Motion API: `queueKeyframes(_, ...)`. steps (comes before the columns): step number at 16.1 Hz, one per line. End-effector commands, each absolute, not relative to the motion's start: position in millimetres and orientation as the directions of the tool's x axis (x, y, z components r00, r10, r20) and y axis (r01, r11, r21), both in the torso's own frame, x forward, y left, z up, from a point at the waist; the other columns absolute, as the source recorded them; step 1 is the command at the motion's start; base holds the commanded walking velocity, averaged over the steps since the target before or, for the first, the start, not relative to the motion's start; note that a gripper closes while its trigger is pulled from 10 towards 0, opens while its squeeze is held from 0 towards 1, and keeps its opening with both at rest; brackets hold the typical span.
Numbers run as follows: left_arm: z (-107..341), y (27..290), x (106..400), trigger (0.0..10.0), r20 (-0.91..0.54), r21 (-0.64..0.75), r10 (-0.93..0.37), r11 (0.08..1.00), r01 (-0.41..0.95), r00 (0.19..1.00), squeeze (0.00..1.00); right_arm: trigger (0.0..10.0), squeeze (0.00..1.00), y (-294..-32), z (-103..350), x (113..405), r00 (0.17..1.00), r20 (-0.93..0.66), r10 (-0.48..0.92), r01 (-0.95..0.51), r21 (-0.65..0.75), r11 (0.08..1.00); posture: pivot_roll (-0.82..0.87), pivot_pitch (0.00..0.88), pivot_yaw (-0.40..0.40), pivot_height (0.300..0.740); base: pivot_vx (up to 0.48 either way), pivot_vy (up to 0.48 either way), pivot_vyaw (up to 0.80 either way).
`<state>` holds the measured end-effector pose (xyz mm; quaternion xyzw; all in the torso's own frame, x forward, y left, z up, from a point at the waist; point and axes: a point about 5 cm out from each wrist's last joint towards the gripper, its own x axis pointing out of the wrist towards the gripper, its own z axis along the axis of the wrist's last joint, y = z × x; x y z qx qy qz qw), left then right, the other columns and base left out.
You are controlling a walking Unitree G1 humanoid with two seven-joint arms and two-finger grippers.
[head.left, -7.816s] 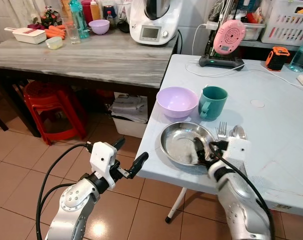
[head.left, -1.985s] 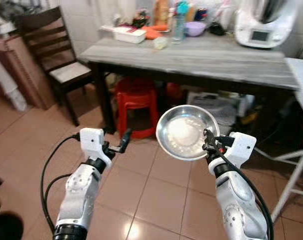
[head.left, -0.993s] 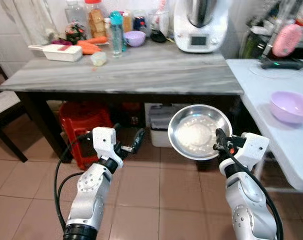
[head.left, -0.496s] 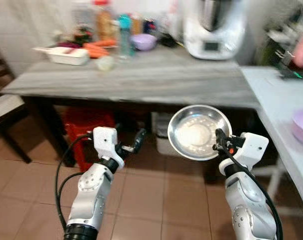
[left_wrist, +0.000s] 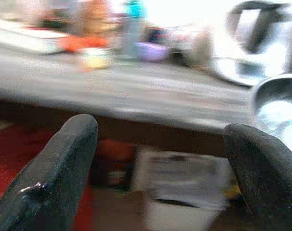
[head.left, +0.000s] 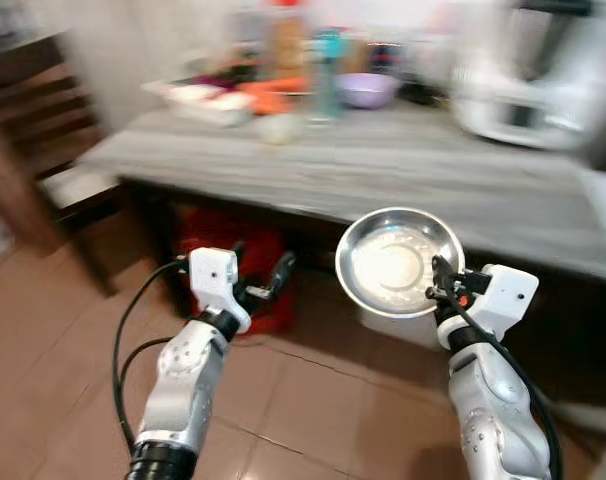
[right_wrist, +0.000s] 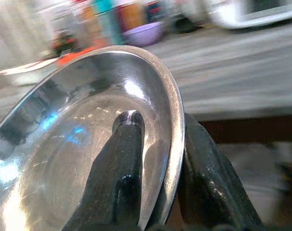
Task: Setting the table
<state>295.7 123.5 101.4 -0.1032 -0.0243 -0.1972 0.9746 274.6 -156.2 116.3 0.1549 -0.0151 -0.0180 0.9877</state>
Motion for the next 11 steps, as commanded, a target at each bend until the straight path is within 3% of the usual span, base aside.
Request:
queueKeyframes(1, 103.1, 126.1, 296.9, 10.0, 0.092, -0.183, -0.371, 0.906, 0.382, 0.924, 0.00, 10.0, 0.00, -152.0, 121.7, 276.0, 0.999, 0.048, -0.022, 0.006, 0.306, 0.952, 0.01, 0.000, 0.026, 0.740, 0.352, 0.000, 0.48)
queueKeyframes(5, 102.5, 123.8, 295.5, 10.0, 0.091, -0.187, -0.376, 0.903, 0.386, 0.922, 0.00, 10.0, 0.00, -154.3, 120.8, 275.3, 0.998, 0.037, -0.041, 0.026, 0.326, 0.945, 0.00, 0.000, 0.024, 0.740, 0.355, 0.000, 0.00)
queueKeyframes(11, 101.8, 122.8, 294.9, 10.0, 0.089, -0.192, -0.378, 0.902, 0.388, 0.922, 0.00, 10.0, 0.00, -154.5, 122.0, 276.3, 0.998, 0.045, -0.041, 0.024, 0.323, 0.946, 0.00, 0.000, 0.023, 0.740, 0.352, 0.000, -0.74)
